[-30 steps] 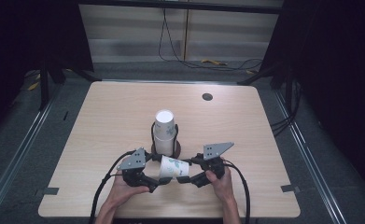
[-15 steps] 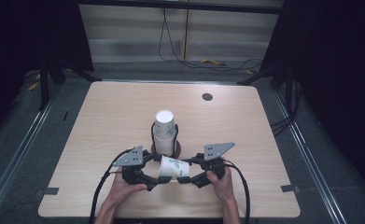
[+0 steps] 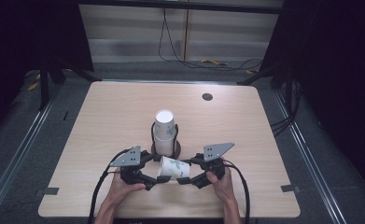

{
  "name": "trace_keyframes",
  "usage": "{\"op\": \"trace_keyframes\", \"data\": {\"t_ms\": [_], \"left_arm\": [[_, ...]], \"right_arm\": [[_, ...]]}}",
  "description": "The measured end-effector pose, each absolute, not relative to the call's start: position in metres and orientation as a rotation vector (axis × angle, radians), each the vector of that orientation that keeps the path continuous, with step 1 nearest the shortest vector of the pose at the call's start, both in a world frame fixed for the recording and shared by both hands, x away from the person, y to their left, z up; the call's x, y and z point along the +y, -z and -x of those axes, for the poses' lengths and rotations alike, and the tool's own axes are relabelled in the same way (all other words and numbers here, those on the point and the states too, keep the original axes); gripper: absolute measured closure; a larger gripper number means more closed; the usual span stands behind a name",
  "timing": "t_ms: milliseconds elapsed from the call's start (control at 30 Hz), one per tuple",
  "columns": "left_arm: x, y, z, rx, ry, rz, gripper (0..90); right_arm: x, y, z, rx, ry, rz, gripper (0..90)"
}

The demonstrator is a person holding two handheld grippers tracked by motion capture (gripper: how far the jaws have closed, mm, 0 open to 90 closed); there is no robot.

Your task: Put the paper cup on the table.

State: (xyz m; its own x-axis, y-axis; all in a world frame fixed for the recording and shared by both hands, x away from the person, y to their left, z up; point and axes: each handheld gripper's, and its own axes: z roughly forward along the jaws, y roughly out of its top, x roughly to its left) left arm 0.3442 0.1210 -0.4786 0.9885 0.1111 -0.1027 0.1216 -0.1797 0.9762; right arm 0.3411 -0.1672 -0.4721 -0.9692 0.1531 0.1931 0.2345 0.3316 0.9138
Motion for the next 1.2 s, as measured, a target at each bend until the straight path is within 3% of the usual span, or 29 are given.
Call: {"op": "trace_keyframes", "data": {"t_ms": [500, 600, 1200], "left_arm": [[0.123, 0.475, -0.344, 0.212, -0.031, -1.778, 29.5], [0.123, 0.475, -0.346, 0.235, -0.046, -1.797, 29.5], [0.131, 0.472, -0.344, 0.307, -0.107, -1.855, 28.8]], "right_arm": [[-0.167, 0.474, -0.340, -2.553, 1.773, 0.438, 22.8], [-0.167, 0.475, -0.338, -2.570, 1.810, 0.494, 13.1], [-0.184, 0.482, -0.328, -2.620, 1.984, 0.818, 12.7]]}}
